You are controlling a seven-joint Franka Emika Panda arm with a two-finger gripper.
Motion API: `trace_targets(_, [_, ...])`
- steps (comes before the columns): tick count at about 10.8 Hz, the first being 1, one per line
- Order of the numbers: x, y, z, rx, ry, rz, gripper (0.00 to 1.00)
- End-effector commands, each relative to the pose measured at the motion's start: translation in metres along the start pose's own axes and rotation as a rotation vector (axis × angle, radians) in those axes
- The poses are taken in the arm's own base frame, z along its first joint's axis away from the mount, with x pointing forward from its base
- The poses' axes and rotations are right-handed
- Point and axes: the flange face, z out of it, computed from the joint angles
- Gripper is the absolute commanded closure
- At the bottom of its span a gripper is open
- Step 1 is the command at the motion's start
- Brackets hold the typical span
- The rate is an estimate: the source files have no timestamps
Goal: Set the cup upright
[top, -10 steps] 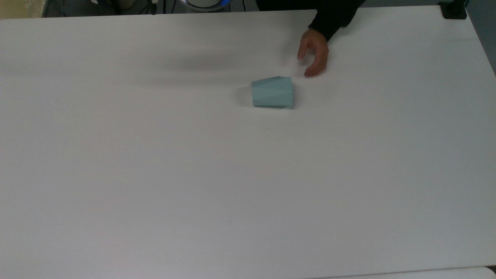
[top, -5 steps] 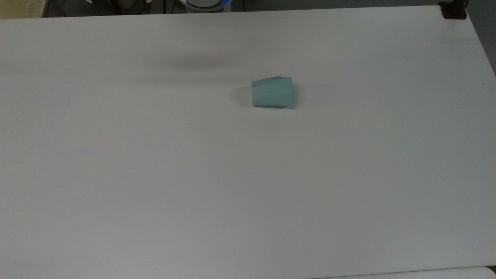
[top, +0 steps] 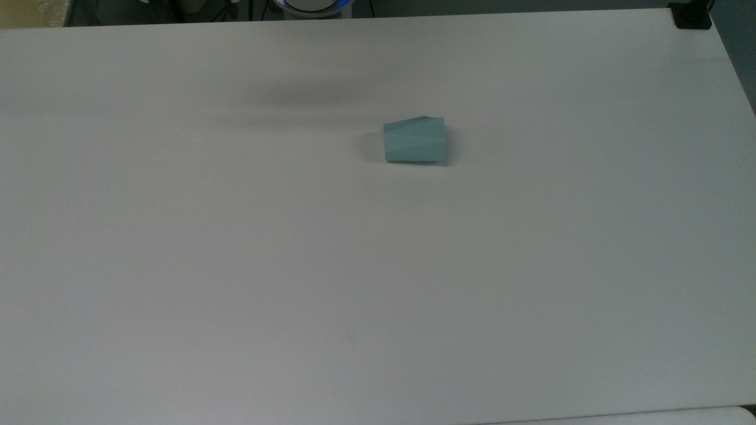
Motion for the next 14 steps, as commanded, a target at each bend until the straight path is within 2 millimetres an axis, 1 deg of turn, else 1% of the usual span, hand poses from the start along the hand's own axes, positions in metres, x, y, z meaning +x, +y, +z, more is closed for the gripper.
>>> trace_targets(1, [-0.003, -0.092, -0.007, -0.069, 0.005, -0.007, 0.00])
trace_targets(2, [-0.006, -0.125, -0.004, -0.072, 0.008, 0.002, 0.00])
trace_targets(3, [-0.006, -0.155, -0.004, -0.083, 0.015, 0.007, 0.00])
trace_targets(5, [-0.001, -0.215, 0.007, -0.105, 0.022, 0.040, 0.00])
trace_targets(6, [-0.002, -0.246, 0.012, -0.138, 0.038, 0.052, 0.00])
trace_targets(8, [-0.013, -0.314, 0.048, -0.292, 0.081, 0.053, 0.00])
trace_targets(9, [-0.020, -0.348, 0.072, -0.360, 0.100, 0.046, 0.00])
trace_targets(10, [-0.021, -0.372, 0.088, -0.398, 0.122, 0.056, 0.00])
trace_targets(11, [-0.026, -0.395, 0.109, -0.441, 0.129, 0.045, 0.00])
trace_targets(12, [-0.029, -0.414, 0.126, -0.482, 0.153, 0.043, 0.00])
trace_targets(13, [-0.036, -0.432, 0.144, -0.544, 0.173, 0.025, 0.00])
trace_targets(14, [-0.043, -0.441, 0.164, -0.637, 0.170, -0.005, 0.00])
